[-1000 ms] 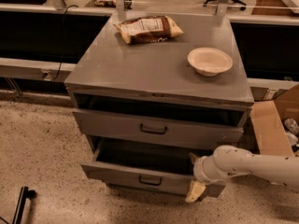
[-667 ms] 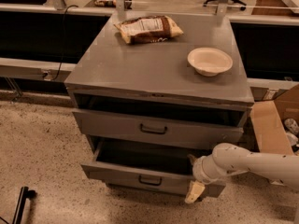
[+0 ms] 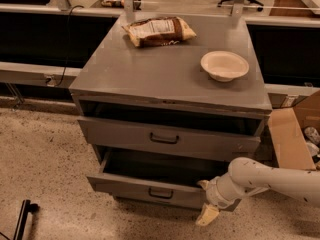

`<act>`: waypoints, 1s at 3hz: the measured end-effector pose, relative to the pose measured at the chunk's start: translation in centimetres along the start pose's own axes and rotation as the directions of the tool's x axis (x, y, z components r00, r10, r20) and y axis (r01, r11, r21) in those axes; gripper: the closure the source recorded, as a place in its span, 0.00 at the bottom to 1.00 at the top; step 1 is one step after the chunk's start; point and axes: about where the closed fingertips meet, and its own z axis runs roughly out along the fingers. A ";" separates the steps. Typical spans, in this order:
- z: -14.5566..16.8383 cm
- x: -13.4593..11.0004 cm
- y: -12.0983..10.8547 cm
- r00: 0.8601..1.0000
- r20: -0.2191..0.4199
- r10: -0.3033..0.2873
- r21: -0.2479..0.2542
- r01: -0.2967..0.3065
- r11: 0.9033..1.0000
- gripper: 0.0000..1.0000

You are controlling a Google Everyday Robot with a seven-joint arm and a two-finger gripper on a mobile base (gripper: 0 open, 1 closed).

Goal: Open middle drawer

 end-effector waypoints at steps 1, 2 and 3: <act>-0.5 -0.2 1.8 1.000 0.000 -0.005 -0.055 0.005 0.998 0.36; -1.5 -0.9 2.8 1.000 0.005 -0.027 -0.088 0.028 0.996 0.38; -2.7 -1.7 3.4 0.998 0.020 -0.059 -0.117 0.061 0.991 0.37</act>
Offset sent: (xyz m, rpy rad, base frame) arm -0.0364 0.0047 0.0388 0.0256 0.0799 0.1095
